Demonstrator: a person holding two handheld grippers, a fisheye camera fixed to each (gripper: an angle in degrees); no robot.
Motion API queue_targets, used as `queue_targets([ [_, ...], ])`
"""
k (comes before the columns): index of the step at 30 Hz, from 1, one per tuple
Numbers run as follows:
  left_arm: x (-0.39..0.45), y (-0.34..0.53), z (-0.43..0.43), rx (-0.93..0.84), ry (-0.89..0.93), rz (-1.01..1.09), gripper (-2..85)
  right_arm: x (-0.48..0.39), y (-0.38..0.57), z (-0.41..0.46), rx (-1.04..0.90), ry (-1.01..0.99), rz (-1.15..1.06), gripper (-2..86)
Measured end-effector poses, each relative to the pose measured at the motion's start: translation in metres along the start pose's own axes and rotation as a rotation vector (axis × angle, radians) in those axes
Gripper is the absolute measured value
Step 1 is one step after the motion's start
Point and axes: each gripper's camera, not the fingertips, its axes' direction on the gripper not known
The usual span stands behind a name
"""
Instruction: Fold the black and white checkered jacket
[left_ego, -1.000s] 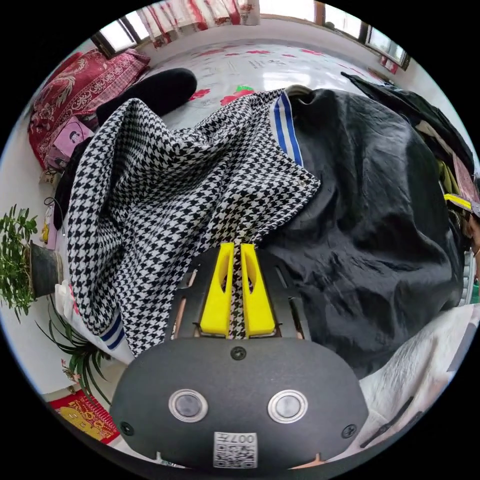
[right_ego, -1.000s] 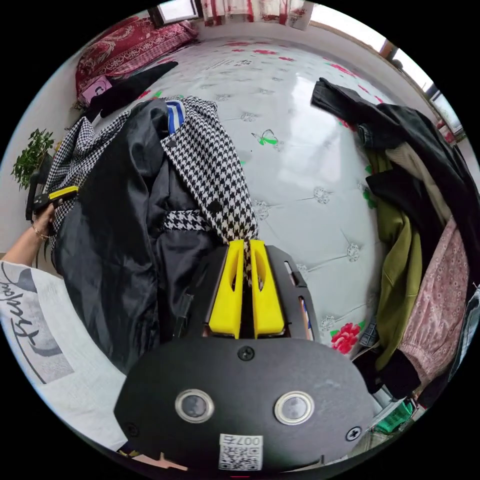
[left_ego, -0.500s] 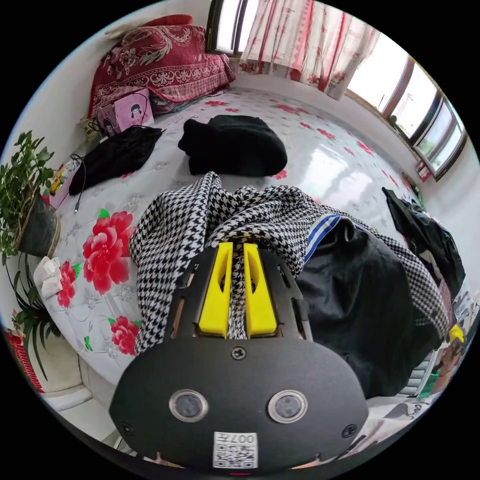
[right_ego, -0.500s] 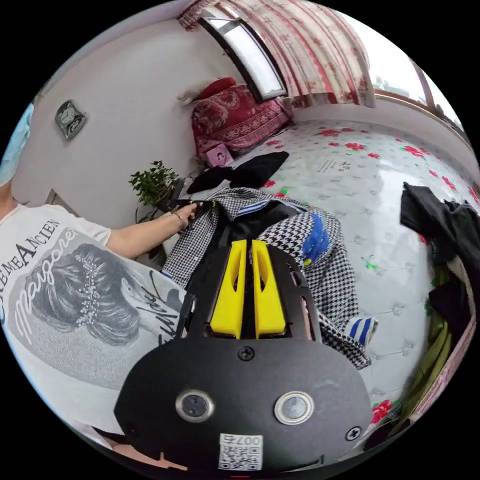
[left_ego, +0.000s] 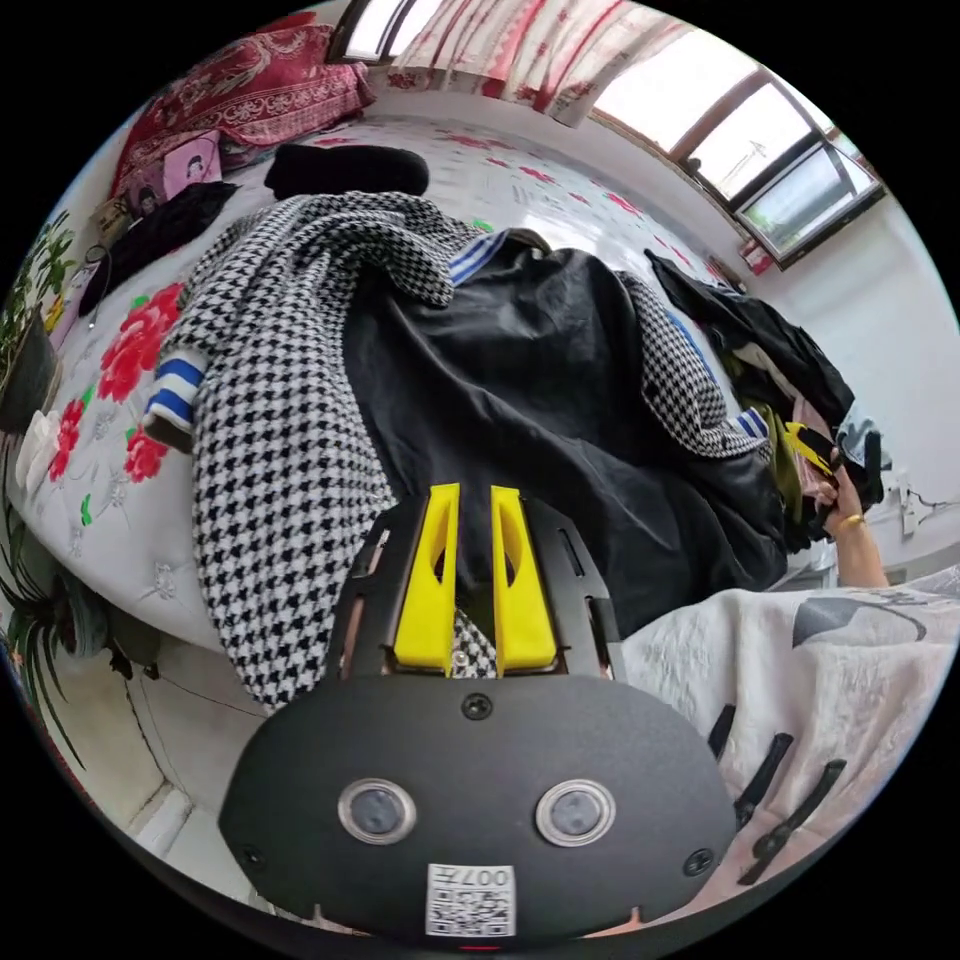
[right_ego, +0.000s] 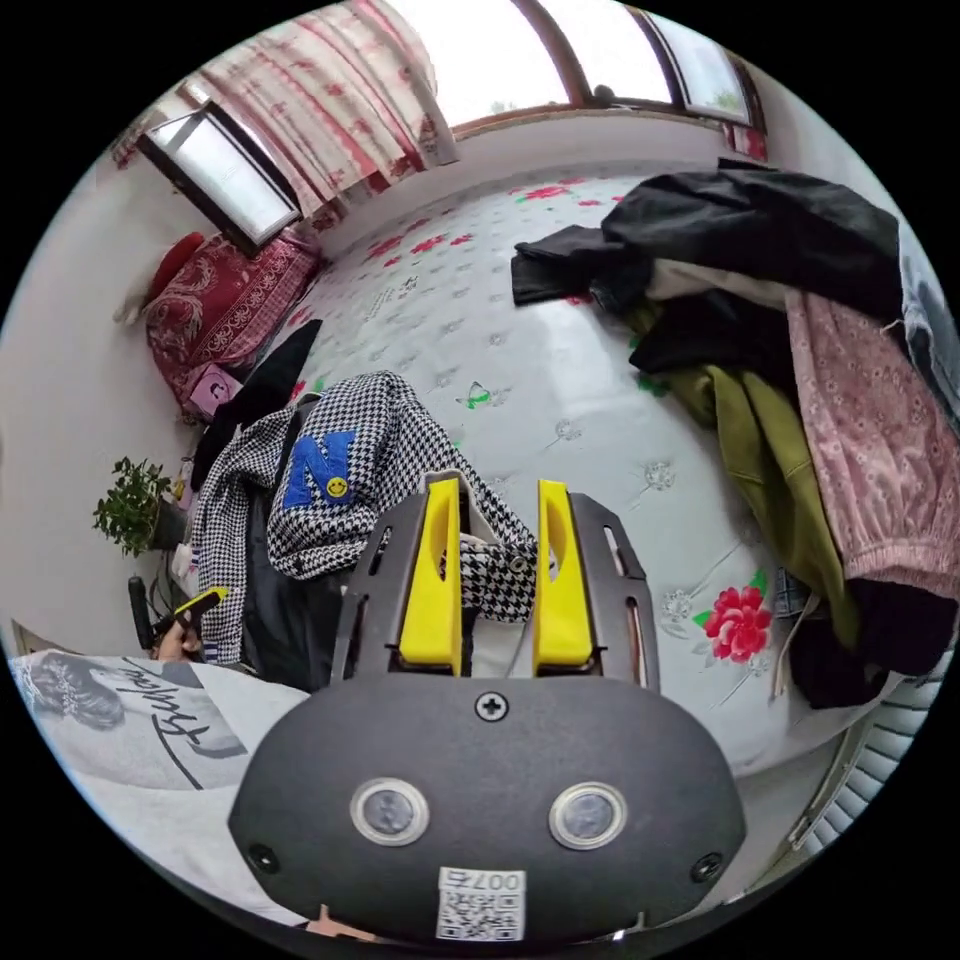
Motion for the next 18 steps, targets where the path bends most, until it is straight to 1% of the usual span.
queue_targets([
  [1, 0.014, 0.004, 0.003, -0.010, 0.017, 0.040, 5.4, 0.011, -0.002, 0.008, -0.017, -0.057, 0.031, 9.7],
  [3, 0.033, 0.006, 0.005, -0.019, 0.048, 0.098, 5.5, 0.011, -0.008, 0.020, -0.034, -0.111, 0.018, 10.0],
  [5, 0.053, 0.009, 0.008, -0.043, 0.074, 0.164, 5.5, 0.000, -0.015, 0.039, -0.079, -0.106, -0.022, 10.0],
  [7, 0.064, 0.013, 0.011, -0.061, 0.083, 0.201, 5.5, -0.017, -0.019, 0.076, -0.201, -0.056, -0.092, 9.1],
  [8, 0.069, 0.016, 0.013, -0.075, 0.080, 0.221, 5.6, -0.019, -0.019, 0.085, -0.229, -0.077, -0.095, 8.7],
  [10, 0.072, 0.023, 0.015, -0.099, 0.078, 0.231, 5.6, -0.023, -0.014, 0.113, -0.377, -0.227, -0.065, 6.4],
  [11, 0.073, 0.028, 0.015, -0.103, 0.077, 0.232, 5.5, -0.026, -0.011, 0.115, -0.389, -0.211, -0.077, 5.6],
  [13, 0.072, 0.038, 0.013, -0.104, 0.070, 0.220, 5.3, -0.040, 0.002, 0.105, -0.369, -0.092, -0.187, 2.8],
  [15, 0.068, 0.047, 0.011, -0.111, 0.071, 0.202, 5.1, -0.045, 0.008, 0.081, -0.326, -0.049, -0.245, 1.7],
  [17, 0.062, 0.057, 0.010, -0.121, 0.066, 0.177, 4.9, -0.045, 0.009, 0.037, -0.211, 0.027, -0.279, 1.1],
  [18, 0.060, 0.061, 0.009, -0.124, 0.065, 0.172, 4.8, -0.043, 0.008, -0.003, -0.103, 0.066, -0.280, 0.8],
])
